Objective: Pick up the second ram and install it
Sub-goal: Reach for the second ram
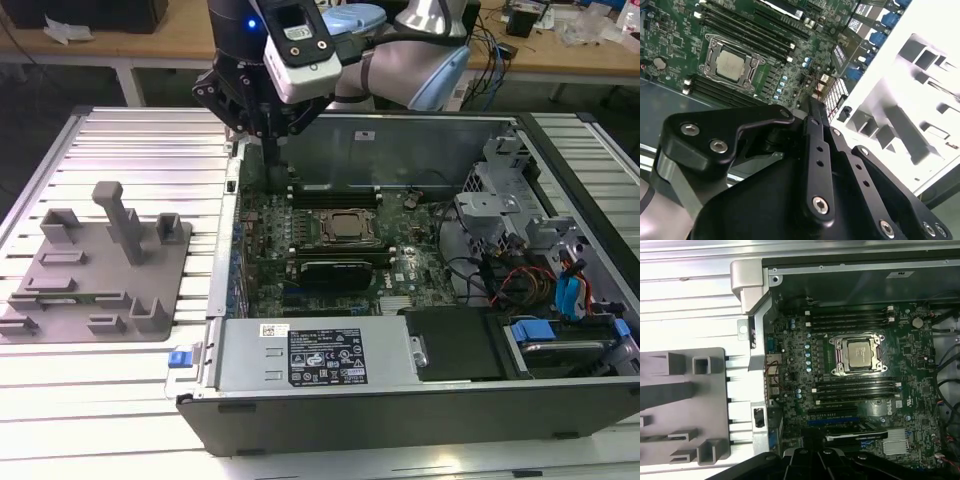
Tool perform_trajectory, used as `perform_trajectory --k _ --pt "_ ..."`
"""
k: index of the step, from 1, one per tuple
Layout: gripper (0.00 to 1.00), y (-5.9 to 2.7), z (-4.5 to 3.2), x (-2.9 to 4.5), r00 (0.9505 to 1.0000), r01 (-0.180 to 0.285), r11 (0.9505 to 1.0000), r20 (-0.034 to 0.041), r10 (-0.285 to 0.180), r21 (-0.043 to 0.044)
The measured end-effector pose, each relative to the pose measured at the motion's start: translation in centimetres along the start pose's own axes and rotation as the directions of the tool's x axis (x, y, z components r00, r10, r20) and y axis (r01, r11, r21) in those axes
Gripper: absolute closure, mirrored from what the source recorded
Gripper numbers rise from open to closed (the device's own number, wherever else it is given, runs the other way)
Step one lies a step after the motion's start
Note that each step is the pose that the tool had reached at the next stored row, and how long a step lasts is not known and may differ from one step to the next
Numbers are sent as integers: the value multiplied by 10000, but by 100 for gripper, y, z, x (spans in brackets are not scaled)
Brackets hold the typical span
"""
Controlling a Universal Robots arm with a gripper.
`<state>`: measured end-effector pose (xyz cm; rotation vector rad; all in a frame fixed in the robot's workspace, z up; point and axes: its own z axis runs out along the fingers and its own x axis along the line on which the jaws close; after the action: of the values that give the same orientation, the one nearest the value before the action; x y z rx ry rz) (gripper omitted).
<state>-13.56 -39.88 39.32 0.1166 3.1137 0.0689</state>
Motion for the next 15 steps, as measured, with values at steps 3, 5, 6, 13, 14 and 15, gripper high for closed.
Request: perform_trajectory --k 3,5,6,13,14,15 --pt "92 -4 2 46 10000 0 10000 0 0 1" --pt "92 -5 4 66 10000 0 10000 0 0 0" --pt "92 -6 5 76 10000 0 10000 0 0 0" --pt "92 -10 4 128 10000 1 10000 -1 -1 0" --pt "92 -11 4 135 10000 1 10000 0 -1 0" --pt "92 -12 4 153 10000 0 10000 0 0 0"
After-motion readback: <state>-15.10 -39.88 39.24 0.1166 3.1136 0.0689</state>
